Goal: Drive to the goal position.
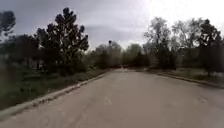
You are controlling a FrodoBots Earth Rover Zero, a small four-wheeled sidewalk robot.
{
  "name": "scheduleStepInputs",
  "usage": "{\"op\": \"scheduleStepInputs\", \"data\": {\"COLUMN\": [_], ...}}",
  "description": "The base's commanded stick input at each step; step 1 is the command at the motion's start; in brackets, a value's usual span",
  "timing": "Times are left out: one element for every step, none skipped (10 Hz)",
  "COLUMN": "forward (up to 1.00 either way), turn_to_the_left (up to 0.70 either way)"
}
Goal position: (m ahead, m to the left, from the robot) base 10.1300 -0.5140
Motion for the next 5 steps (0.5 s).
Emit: {"op": "scheduleStepInputs", "data": {"forward": [0.70,0.70,0.70,0.70,0.70], "turn_to_the_left": [0.00,0.00,0.00,0.00,0.00]}}
